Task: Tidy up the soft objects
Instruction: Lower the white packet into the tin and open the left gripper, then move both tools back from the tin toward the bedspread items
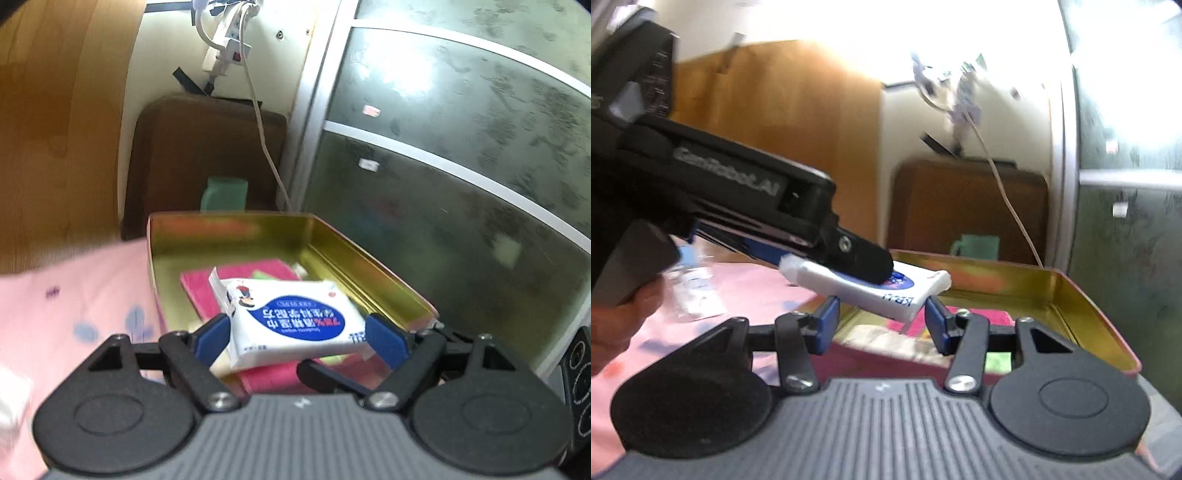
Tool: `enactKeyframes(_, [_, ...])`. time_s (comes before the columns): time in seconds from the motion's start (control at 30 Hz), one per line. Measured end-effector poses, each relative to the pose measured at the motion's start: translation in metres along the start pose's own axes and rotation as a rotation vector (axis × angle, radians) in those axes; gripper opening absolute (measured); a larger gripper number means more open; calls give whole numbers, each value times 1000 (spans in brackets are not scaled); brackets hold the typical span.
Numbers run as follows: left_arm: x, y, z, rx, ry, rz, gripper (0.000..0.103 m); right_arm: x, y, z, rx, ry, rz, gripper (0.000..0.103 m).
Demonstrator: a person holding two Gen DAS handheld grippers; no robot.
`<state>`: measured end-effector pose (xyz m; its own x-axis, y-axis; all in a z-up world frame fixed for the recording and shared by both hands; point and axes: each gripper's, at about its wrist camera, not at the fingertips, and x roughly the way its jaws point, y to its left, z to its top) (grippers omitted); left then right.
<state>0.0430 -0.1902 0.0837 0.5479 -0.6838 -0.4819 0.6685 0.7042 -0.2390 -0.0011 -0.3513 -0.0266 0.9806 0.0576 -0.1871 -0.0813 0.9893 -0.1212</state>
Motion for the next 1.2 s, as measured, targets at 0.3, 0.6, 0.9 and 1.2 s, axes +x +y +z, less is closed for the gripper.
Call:
enactKeyframes(0.3, [103, 28, 40, -35, 45, 121, 89, 51, -30, -9, 152, 125, -109, 56])
enactKeyframes(0.6, [41, 12, 6, -55, -1, 75, 93, -31, 0, -21, 219, -10, -127, 56])
enactKeyframes(0.9, [-13, -10, -29, -9, 27, 174, 96, -54, 6, -21, 327, 23, -93, 56])
enactKeyframes(1.2, [-45, -3, -55, -36, 28, 234, 97, -61, 26, -30, 334, 91, -79, 56])
